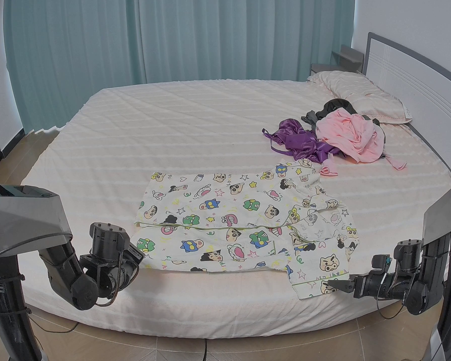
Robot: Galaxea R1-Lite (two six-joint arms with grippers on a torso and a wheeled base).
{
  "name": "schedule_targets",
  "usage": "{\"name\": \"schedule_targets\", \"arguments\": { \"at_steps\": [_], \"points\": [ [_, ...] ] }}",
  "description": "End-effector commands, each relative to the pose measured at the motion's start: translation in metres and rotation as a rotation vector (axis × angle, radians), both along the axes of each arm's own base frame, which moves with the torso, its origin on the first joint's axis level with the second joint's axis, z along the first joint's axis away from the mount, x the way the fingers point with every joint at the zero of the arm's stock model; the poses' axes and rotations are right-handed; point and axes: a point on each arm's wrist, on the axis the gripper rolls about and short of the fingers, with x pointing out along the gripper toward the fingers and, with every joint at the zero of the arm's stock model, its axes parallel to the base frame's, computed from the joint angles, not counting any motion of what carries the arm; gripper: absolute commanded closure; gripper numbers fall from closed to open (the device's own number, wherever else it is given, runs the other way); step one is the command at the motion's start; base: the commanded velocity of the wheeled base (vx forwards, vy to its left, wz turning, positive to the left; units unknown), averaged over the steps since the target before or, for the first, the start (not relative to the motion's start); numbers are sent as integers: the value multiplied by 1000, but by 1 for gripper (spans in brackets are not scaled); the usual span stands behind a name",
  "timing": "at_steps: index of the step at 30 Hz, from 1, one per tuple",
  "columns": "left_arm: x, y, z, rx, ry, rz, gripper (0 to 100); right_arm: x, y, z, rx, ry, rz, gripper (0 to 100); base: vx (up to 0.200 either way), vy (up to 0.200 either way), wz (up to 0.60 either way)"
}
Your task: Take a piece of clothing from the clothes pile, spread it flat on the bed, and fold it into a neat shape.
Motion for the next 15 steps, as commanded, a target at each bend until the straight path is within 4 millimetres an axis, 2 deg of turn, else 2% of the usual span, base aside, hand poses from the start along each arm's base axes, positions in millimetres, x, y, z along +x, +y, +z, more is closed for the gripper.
{"name": "schedule_targets", "arguments": {
  "at_steps": [1, 5, 6, 15],
  "points": [
    [0, 0, 0, 0, 0, 0, 100, -3, 2, -9, -2, 39, 9, 0, 0, 0, 0],
    [0, -1, 0, 1, 0, -1, 100, -2, 2, -8, 1, 32, 12, 0, 0, 0, 0],
    [0, -1, 0, 3, 0, -2, 100, 0, 3, -7, 3, 23, 9, 100, 0, 0, 0],
    [-2, -1, 0, 5, 3, -6, 100, -2, 1, -7, 2, 28, 5, 100, 0, 0, 0]
  ]
}}
